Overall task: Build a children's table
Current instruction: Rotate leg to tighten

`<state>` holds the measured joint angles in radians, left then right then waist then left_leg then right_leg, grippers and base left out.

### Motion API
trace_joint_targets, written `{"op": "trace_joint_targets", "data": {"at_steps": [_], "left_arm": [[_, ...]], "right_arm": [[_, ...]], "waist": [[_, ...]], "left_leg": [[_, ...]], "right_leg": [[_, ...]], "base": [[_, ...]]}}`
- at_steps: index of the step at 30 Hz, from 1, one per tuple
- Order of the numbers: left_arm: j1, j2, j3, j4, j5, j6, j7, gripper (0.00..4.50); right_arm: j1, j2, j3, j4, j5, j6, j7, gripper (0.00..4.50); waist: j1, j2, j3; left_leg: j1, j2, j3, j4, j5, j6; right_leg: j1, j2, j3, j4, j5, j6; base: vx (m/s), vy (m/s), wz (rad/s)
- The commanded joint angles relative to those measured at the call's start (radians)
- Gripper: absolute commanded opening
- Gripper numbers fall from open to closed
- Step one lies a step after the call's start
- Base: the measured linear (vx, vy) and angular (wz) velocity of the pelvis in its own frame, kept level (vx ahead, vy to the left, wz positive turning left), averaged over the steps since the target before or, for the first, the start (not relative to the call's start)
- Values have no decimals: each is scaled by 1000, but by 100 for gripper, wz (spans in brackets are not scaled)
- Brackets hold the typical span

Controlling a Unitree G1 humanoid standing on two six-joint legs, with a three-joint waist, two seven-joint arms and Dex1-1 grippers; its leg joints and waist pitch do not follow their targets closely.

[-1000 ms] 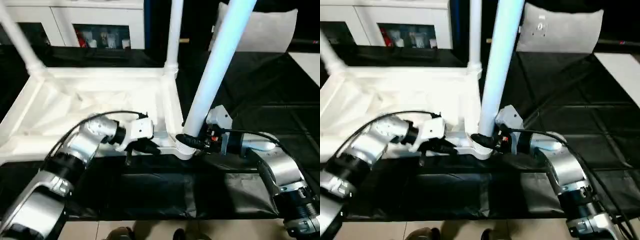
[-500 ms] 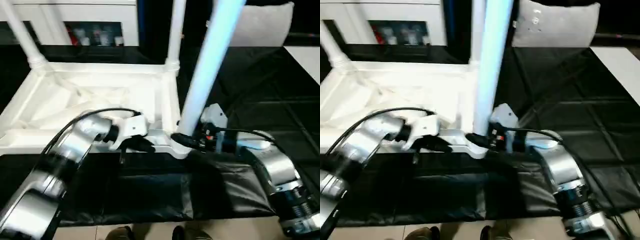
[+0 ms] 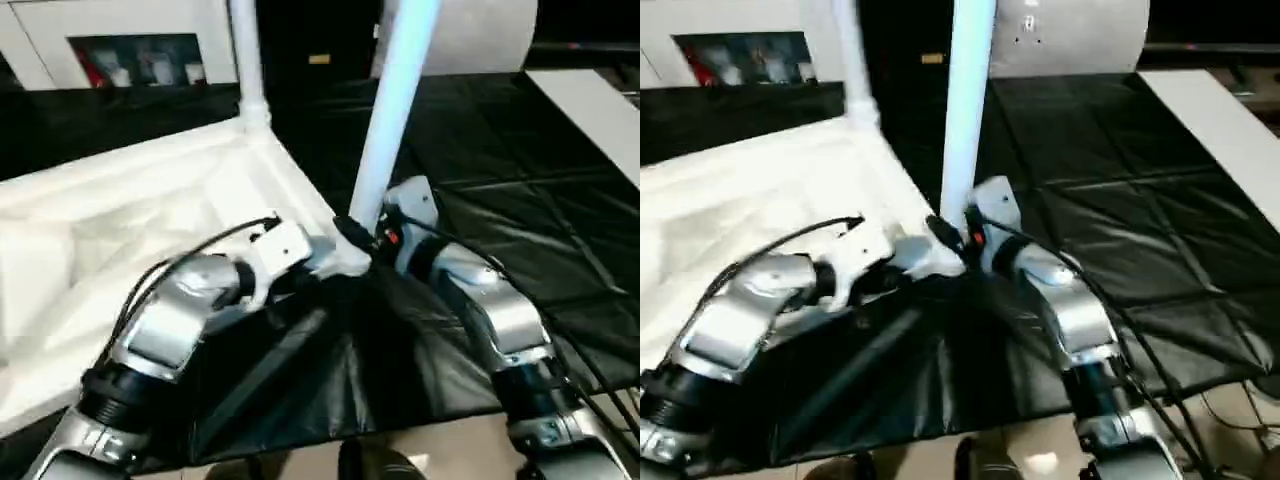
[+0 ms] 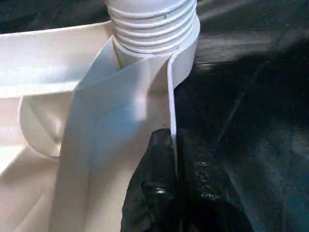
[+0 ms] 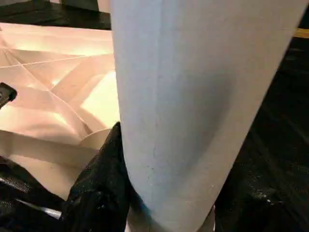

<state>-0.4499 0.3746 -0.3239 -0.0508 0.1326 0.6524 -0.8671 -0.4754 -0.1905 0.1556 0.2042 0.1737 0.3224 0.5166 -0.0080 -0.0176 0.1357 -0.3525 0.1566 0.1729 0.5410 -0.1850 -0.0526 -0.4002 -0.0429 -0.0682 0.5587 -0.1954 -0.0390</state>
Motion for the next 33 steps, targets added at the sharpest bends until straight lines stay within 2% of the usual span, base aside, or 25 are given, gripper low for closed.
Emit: {"op": "trace_joint_targets", "data": {"at_steps": [1, 4, 9, 13, 14, 16, 18, 19, 21, 22, 23, 24, 25, 26, 28, 29, 30, 32, 33], "left_arm": [[7, -11, -74, -43, -4, 20, -26, 0], [5, -18, -70, -37, 13, 41, 4, 0], [-5, 0, -68, -28, 33, 69, 29, 0], [-9, 1, -51, -9, 25, 48, 36, 0], [-12, -6, -37, 7, 15, 21, 39, 0], [-16, -17, -18, 34, -2, -3, 44, 0], [-20, -13, -16, 62, -12, -42, 42, 0], [-20, -13, -16, 62, -12, -42, 42, 0], [-20, -6, -16, 76, -17, -58, 36, 0], [-20, -4, -15, 80, -19, -62, 34, 0], [-21, 1, -12, 90, -23, -76, 28, 0], [-22, 3, -9, 99, -25, -90, 23, 0], [-24, 4, -6, 110, -26, -102, 20, 0], [-25, 4, -4, 115, -27, -107, 19, 0], [-27, 12, -2, 134, -32, -134, 6, 0], [-30, 19, -4, 148, -36, -156, -3, 0], [-33, 29, -3, 169, -44, -176, -17, 0], [-37, 39, -7, 187, -51, -203, -34, 0], [-41, 51, -13, 204, -53, -231, -56, 0]], "right_arm": [[51, -2, 15, 164, -69, 120, -66, 188], [46, 7, 15, 175, -64, 114, -65, 188], [32, 14, 13, 203, -60, 102, -78, 188], [21, 17, 8, 226, -67, 72, -72, 188], [16, 18, 5, 239, -68, 55, -70, 223], [8, 17, 2, 256, -69, 35, -68, 223], [3, 16, -1, 266, -65, 23, -62, 263], [3, 16, -1, 266, -65, 23, -62, 263], [8, 12, -5, 257, -58, 11, -51, 265], [11, 10, -7, 253, -57, 7, -47, 294], [19, 5, -10, 245, -54, -9, -41, 307], [23, 3, -15, 240, -52, -20, -38, 312], [28, 0, -19, 235, -48, -29, -33, 315], [31, -2, -22, 233, -46, -32, -31, 325], [45, -9, -27, 210, -32, -54, -6, 351], [54, -14, -31, 194, -22, -67, 12, 351], [75, -31, -35, 158, 0, -69, 56, 357], [94, -55, -37, 131, 7, -89, 89, 381], [112, -80, -43, 106, 15, -107, 118, 391]], "waist": [[13, 12, -26], [17, 10, -28], [19, 13, -33], [19, 13, -37], [19, 12, -39], [20, 12, -41], [24, 12, -42], [24, 12, -43], [29, 14, -50], [30, 14, -53], [29, 14, -53], [31, 16, -56], [35, 16, -64], [40, 17, -69], [47, 14, -76], [48, 13, -80], [48, 13, -78], [54, 12, -83], [55, 12, -80]], "left_leg": [[-2, 82, -41, -77, -307, 40], [1, 79, -42, -75, -300, 45], [2, 81, -41, -74, -287, 40], [1, 80, -39, -71, -274, 43], [1, 78, -37, -69, -266, 46], [3, 77, -36, -67, -269, 48], [5, 77, -35, -66, -267, 49], [3, 77, -36, -67, -264, 49], [10, 80, -32, -63, -246, 48], [4, 81, -32, -63, -214, 51], [0, 81, -33, -64, -206, 54], [3, 82, -31, -62, -213, 56], [7, 79, -27, -56, -185, 60], [7, 79, -23, -51, -140, 71], [1, 77, -21, -44, -78, 92], [-1, 76, -23, -43, -60, 100], [-2, 74, -22, -42, -45, 120], [-5, 75, -22, -38, -44, 135], [-4, 73, -21, -38, -51, 136]], "right_leg": [[28, -123, 76, -87, -452, -146], [29, -123, 74, -93, -514, -128], [32, -120, 72, -86, -464, -142], [36, -119, 72, -84, -427, -155], [37, -120, 71, -84, -423, -157], [36, -119, 70, -86, -439, -158], [35, -119, 70, -88, -446, -154], [37, -118, 69, -85, -442, -153], [34, -118, 72, -82, -394, -163], [41, -114, 72, -71, -317, -183], [43, -112, 70, -67, -295, -188], [43, -114, 69, -68, -290, -193], [46, -115, 71, -64, -245, -204], [47, -114, 73, -56, -167, -225], [56, -112, 71, -42, -56, -244], [60, -111, 70, -34, -19, -250], [60, -108, 67, -33, 13, -257], [67, -111, 66, -32, 14, -260], [64, -110, 64, -36, -7, -254]], "base": [[0, 0, 0], [0, 0, 0], [0, 0, 0], [0, 0, 0], [0, 0, 0], [0, 0, 0], [0, 0, 0], [0, 0, 0], [0, 0, 0], [0, 0, 0], [0, 0, 0], [0, 0, 0], [0, 0, 0], [0, 0, 0], [0, 0, 0], [0, 0, 0], [0, 0, 0], [0, 0, 0], [0, 0, 0]]}}
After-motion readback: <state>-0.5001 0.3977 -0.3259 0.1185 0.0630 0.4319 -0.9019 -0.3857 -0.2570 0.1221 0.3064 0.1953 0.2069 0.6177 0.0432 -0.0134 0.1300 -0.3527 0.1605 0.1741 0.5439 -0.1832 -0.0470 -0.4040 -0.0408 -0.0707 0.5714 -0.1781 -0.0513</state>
